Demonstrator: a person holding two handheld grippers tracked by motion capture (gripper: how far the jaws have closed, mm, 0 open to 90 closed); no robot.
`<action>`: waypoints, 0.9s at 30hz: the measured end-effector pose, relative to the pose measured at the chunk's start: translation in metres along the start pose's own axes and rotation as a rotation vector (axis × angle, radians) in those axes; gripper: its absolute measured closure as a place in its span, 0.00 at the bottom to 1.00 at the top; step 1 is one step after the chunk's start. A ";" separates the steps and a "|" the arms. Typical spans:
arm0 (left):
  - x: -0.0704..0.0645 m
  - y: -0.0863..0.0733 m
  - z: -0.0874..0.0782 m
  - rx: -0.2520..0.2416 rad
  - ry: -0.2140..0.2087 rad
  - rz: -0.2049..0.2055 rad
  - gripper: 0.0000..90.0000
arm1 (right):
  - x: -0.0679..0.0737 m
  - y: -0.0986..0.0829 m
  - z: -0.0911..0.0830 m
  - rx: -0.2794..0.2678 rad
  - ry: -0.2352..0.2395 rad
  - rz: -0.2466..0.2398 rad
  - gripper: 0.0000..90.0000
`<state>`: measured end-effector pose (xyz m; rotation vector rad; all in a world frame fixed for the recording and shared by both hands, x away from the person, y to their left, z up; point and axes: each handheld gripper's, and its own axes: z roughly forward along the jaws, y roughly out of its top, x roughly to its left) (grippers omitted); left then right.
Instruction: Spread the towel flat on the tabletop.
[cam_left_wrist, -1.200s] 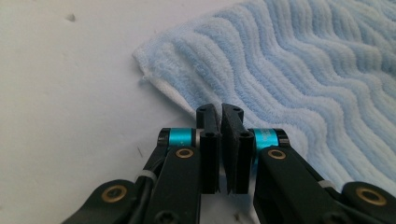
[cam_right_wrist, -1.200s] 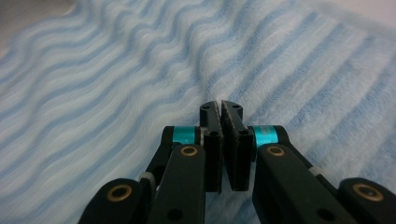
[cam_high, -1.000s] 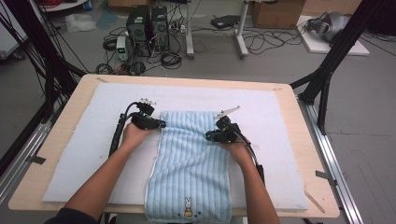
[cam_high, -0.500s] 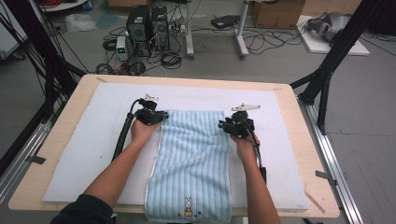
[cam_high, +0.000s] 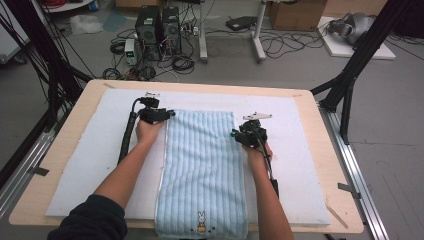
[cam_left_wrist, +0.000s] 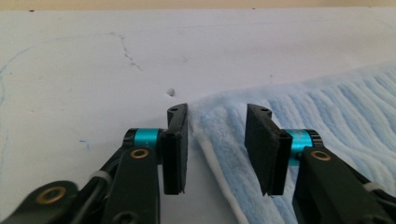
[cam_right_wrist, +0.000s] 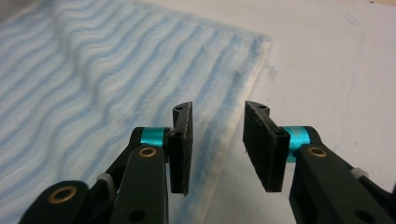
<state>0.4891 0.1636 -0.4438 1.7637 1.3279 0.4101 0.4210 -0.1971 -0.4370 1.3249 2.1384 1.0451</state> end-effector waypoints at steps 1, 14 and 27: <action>0.000 -0.002 -0.001 -0.002 -0.013 0.003 0.60 | -0.001 0.001 0.003 -0.002 -0.017 0.006 0.69; -0.006 -0.009 -0.021 0.030 -0.079 0.048 0.51 | -0.003 0.018 0.036 0.032 -0.202 -0.011 0.90; -0.020 -0.024 -0.014 0.061 -0.033 0.167 0.82 | -0.003 0.019 -0.006 -0.115 -0.086 0.046 0.67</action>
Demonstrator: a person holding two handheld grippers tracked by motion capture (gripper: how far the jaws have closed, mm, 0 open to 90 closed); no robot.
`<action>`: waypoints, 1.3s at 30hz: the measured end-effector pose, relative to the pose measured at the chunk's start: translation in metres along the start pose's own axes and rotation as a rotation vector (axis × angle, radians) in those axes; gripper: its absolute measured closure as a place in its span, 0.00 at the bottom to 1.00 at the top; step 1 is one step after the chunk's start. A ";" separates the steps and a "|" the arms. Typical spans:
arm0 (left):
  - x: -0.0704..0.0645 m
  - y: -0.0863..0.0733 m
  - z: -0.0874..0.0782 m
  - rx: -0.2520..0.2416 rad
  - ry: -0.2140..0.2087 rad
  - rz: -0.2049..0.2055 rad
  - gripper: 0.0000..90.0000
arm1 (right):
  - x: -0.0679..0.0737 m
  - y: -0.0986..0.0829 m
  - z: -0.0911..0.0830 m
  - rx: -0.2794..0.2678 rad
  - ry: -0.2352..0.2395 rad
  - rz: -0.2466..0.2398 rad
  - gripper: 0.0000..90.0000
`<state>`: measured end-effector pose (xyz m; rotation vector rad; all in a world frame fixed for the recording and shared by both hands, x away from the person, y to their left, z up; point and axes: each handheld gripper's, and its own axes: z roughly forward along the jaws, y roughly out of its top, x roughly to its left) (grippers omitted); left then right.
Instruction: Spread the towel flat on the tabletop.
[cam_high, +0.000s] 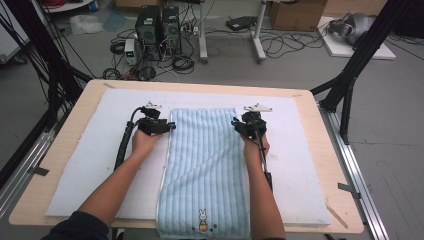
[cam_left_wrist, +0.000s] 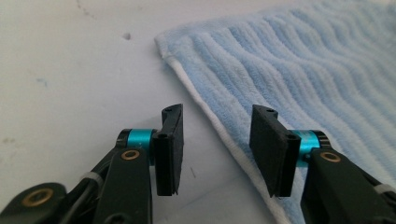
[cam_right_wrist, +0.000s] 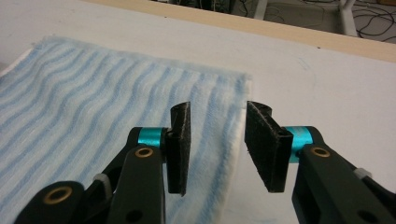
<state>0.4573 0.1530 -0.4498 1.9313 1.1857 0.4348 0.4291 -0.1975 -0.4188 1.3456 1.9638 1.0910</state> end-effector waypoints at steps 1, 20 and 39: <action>0.000 0.000 0.001 -0.009 0.010 0.005 0.89 | -0.002 -0.001 -0.003 -0.001 0.003 0.003 0.67; 0.014 0.005 -0.003 -0.004 0.000 -0.119 0.58 | -0.001 -0.029 -0.011 0.118 0.133 -0.018 0.77; 0.007 -0.001 -0.006 -0.002 0.040 -0.095 0.68 | 0.004 -0.027 -0.016 0.089 0.047 -0.063 0.75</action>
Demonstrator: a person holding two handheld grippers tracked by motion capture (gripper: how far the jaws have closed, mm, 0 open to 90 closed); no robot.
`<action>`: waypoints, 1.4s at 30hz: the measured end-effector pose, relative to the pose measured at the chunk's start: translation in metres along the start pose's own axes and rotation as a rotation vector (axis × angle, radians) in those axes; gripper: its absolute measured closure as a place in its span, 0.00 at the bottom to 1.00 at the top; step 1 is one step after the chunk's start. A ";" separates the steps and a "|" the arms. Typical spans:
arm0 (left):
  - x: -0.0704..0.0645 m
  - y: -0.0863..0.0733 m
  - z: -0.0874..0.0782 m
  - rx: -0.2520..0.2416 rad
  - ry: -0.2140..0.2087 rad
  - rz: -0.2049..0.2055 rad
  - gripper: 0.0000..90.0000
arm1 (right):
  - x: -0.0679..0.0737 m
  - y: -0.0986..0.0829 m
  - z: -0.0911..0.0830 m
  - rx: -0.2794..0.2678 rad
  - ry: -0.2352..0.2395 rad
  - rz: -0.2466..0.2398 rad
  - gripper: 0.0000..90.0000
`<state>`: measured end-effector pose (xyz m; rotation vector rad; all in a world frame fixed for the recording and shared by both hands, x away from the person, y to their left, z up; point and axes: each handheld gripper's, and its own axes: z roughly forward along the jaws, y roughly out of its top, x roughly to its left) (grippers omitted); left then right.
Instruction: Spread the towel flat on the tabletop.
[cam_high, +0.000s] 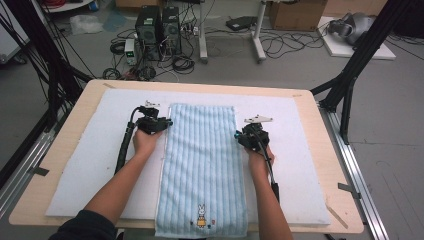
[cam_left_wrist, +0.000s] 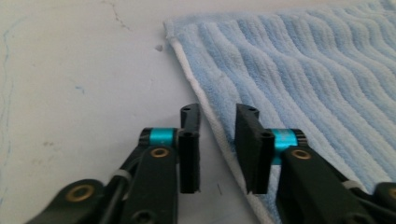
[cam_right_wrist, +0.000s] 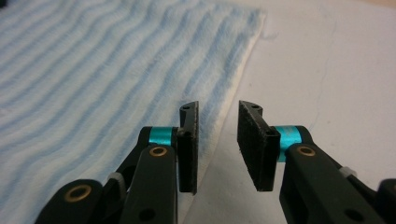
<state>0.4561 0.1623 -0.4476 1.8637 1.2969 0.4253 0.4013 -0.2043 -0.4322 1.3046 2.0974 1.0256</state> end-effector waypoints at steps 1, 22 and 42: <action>-0.001 0.000 -0.003 0.015 -0.009 0.001 0.63 | 0.000 0.001 -0.004 -0.005 0.007 -0.006 0.75; -0.035 -0.047 -0.051 0.027 -0.093 0.177 0.96 | 0.021 -0.045 -0.033 0.066 0.119 -0.075 0.95; -0.039 -0.076 -0.078 -0.029 -0.245 0.152 0.70 | 0.029 -0.050 -0.060 -0.021 0.123 -0.091 0.75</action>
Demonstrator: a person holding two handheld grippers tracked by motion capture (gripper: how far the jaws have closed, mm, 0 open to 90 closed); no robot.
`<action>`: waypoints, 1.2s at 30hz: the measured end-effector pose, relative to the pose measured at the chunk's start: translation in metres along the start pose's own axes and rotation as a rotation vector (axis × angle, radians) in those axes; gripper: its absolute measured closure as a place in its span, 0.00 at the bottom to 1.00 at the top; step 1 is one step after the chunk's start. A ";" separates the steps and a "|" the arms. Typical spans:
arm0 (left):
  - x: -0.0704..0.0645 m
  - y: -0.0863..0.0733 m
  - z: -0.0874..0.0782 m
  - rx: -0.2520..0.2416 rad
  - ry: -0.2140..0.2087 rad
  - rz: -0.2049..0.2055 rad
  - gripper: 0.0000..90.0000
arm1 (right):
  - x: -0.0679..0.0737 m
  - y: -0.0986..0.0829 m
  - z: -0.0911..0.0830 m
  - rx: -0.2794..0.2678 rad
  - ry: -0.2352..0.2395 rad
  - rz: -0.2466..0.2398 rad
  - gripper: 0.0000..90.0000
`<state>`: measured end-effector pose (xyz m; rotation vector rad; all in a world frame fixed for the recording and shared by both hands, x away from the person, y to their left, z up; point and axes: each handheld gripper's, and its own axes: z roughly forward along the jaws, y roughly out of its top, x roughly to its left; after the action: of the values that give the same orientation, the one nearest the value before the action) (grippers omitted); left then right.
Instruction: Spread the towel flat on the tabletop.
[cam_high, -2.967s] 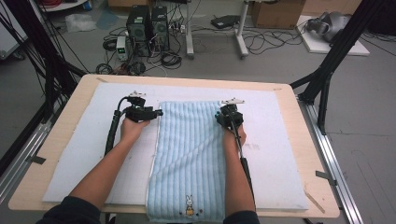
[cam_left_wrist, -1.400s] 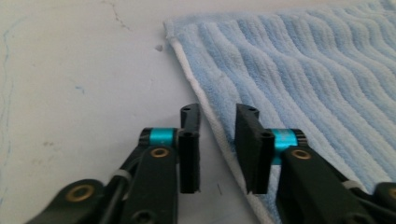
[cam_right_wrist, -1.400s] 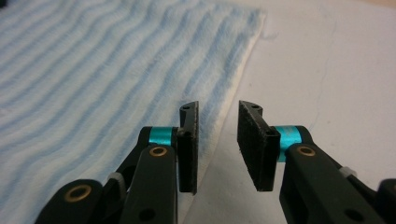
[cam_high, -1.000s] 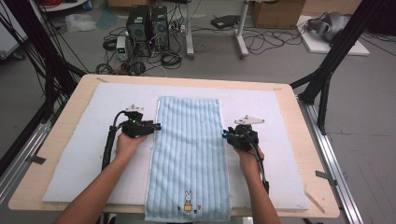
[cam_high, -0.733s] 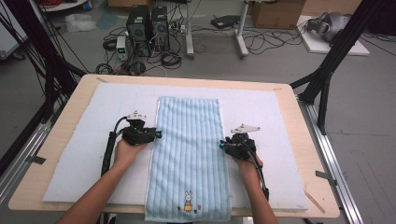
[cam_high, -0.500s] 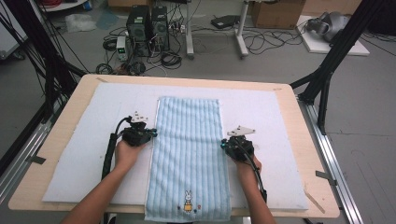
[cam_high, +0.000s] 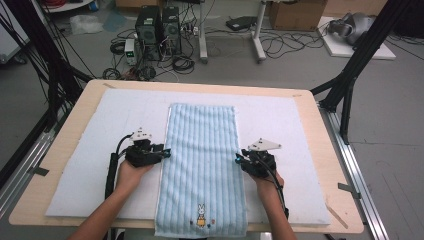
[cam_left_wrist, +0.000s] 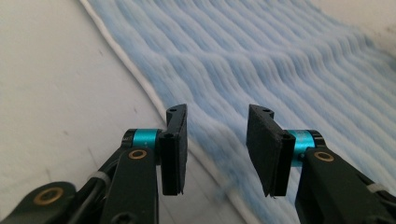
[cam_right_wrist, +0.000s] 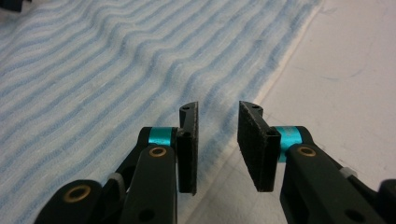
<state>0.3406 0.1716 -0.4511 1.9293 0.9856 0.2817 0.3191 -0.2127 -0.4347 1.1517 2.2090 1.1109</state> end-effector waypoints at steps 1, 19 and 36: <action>-0.004 -0.001 0.000 0.006 -0.015 0.032 0.72 | -0.001 0.000 -0.001 -0.003 -0.004 0.001 0.74; 0.002 -0.008 -0.014 0.008 -0.010 0.039 0.83 | 0.003 -0.002 -0.001 0.002 0.017 -0.024 0.68; 0.027 0.003 -0.045 -0.281 -0.059 -0.009 0.19 | -0.026 -0.004 -0.040 -0.098 -0.092 -0.051 0.12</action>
<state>0.3355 0.2187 -0.4291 1.6685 0.8660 0.3375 0.3059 -0.2533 -0.4142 1.0772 2.0792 1.1090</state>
